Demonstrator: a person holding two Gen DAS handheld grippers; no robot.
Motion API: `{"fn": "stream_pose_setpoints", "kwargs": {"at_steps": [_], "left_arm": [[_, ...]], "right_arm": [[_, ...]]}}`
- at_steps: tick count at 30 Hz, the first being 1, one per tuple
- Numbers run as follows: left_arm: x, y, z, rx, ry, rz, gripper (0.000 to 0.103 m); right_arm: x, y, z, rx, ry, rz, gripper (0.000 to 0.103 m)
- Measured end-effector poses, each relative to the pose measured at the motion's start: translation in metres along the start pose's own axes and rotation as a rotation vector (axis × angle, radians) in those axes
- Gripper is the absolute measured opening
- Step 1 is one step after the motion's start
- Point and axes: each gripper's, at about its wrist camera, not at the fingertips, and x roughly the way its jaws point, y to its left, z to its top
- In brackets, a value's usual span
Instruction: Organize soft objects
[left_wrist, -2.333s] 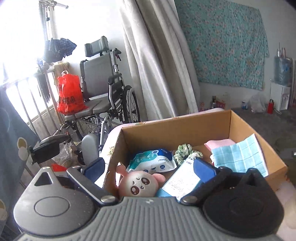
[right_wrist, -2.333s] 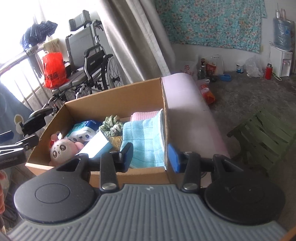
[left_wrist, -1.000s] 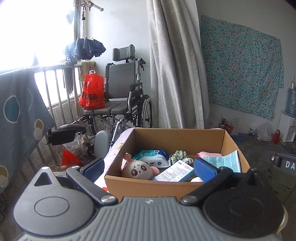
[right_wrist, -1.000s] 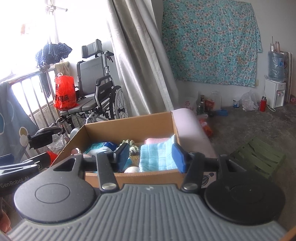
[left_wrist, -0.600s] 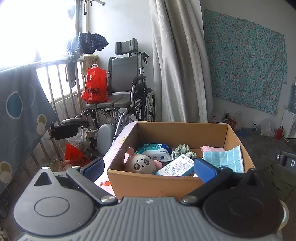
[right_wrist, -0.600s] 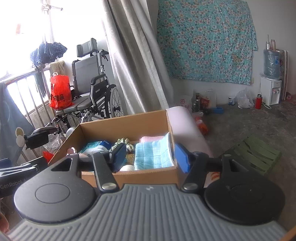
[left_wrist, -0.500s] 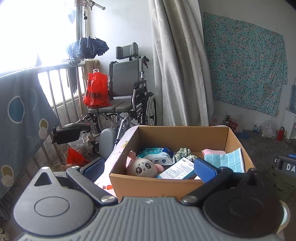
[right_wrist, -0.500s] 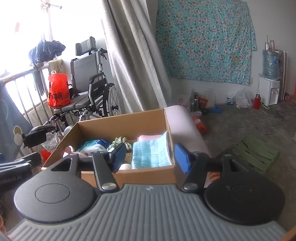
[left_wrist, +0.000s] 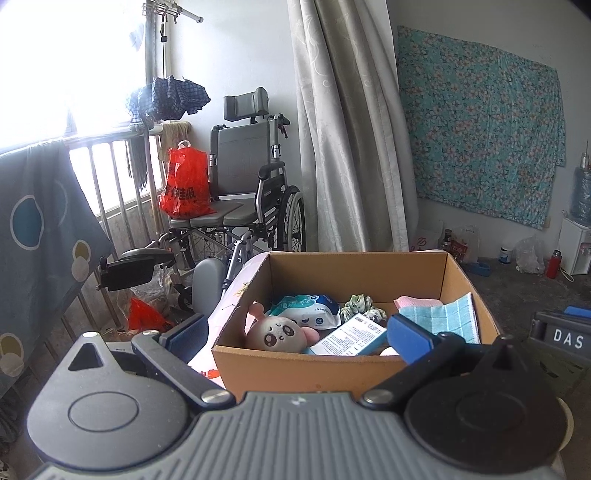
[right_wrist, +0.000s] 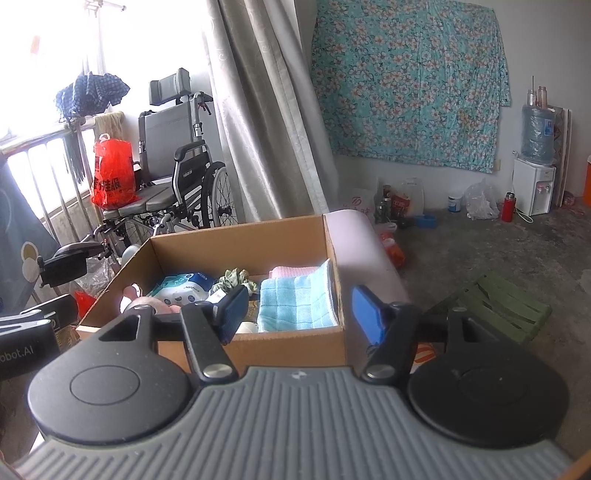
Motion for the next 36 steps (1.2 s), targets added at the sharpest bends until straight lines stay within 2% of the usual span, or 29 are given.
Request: {"fn": "stream_pose_setpoints", "kwargs": {"at_steps": [20,25,36], "left_arm": [[0.007,0.005,0.000,-0.035,0.034,-0.004,0.103],[0.007,0.006,0.000,-0.052,0.047,-0.030,0.103],[0.007,0.003,0.000,-0.036,0.041,-0.021,0.103]], "right_arm": [[0.008,0.004,-0.004,-0.007,0.018,-0.011,0.066],[0.010,0.004,-0.005,-0.003,0.027,-0.010,0.067],[0.011,0.004,-0.005,-0.003,0.030,-0.014,0.067]]}}
